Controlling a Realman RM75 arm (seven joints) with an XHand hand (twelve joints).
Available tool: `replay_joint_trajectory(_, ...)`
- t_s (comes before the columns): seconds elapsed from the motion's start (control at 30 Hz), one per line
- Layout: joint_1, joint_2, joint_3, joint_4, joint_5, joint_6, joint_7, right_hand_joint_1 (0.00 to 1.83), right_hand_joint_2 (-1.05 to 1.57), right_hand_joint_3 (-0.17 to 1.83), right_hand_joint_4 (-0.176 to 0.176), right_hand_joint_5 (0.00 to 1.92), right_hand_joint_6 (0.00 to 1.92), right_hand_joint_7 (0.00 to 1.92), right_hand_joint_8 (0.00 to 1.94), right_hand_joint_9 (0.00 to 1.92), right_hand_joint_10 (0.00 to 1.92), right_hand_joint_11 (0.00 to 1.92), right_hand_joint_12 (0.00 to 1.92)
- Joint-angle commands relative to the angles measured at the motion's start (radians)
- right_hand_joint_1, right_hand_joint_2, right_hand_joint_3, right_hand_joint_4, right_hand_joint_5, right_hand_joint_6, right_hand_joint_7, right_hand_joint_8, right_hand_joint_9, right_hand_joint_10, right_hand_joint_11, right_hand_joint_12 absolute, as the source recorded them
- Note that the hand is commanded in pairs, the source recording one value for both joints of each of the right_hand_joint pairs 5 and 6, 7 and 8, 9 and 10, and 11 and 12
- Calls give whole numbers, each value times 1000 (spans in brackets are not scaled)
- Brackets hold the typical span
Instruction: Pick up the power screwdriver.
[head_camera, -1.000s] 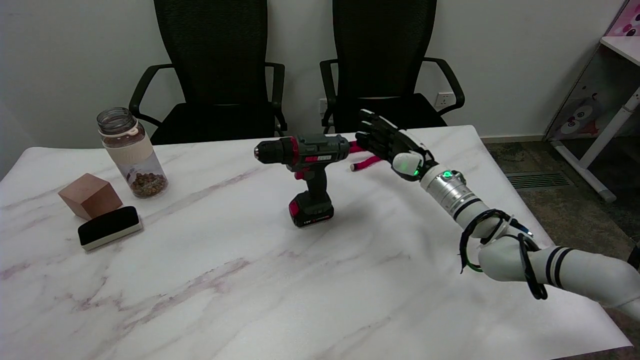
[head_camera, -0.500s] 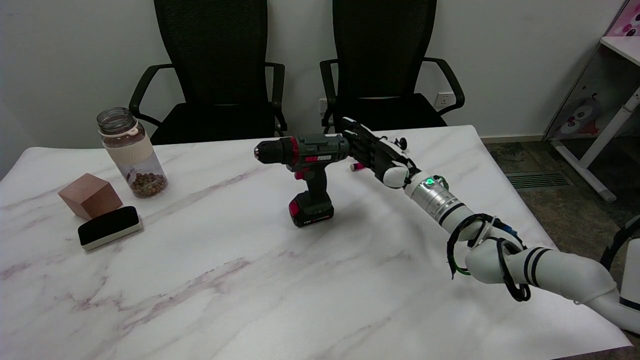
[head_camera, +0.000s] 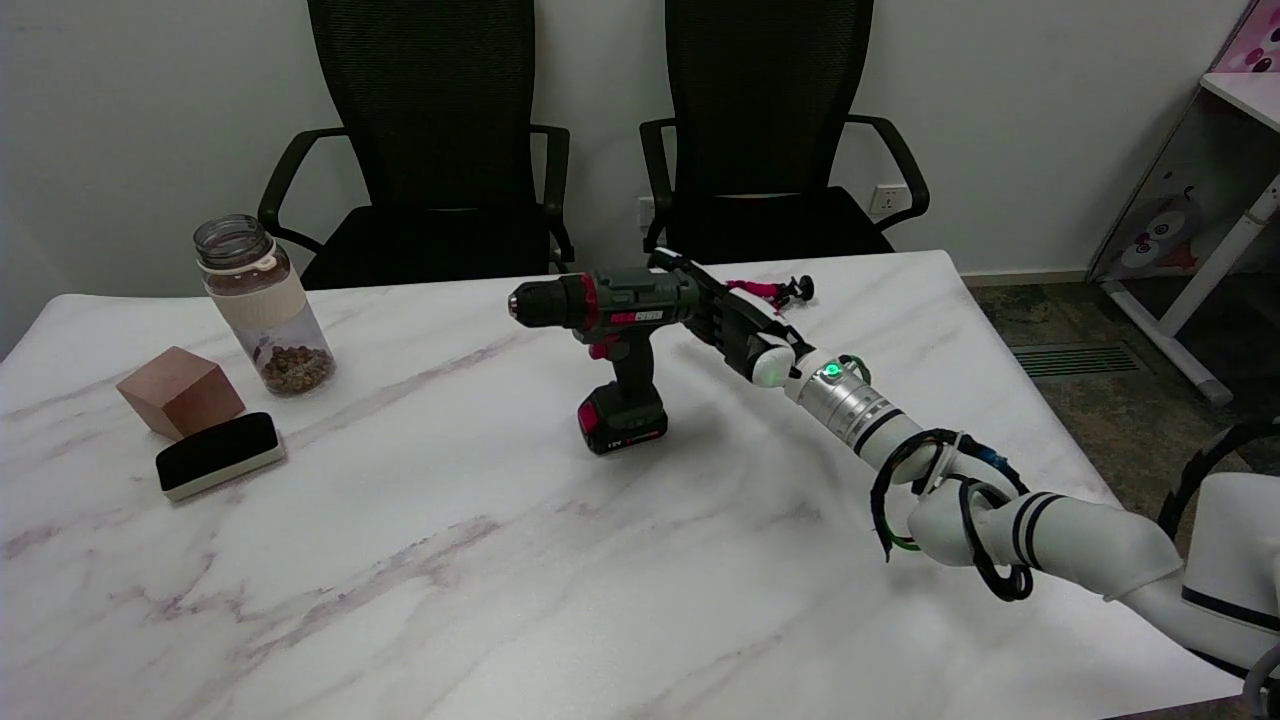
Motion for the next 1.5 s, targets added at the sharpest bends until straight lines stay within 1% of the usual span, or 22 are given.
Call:
replay_joint_trajectory(0.03,51,-67,-21,77,-83,25,37,948,-954,868,176,67,67,67,67,120,120,4,4)
replay_joint_trajectory(0.1,63,-71,-32,77,-89,26,37,978,-961,873,176,68,68,68,68,109,109,0,0)
replay_joint_trajectory(0.6,100,-99,-44,128,-170,24,91,981,-999,908,176,70,70,70,70,82,82,0,0)
replay_joint_trajectory(1.33,90,-123,-53,130,-172,25,105,988,-1005,883,176,71,71,71,71,75,75,0,0)
replay_joint_trajectory(1.5,90,-125,-55,129,-172,37,105,1022,-1004,900,176,74,74,74,74,77,77,0,0)
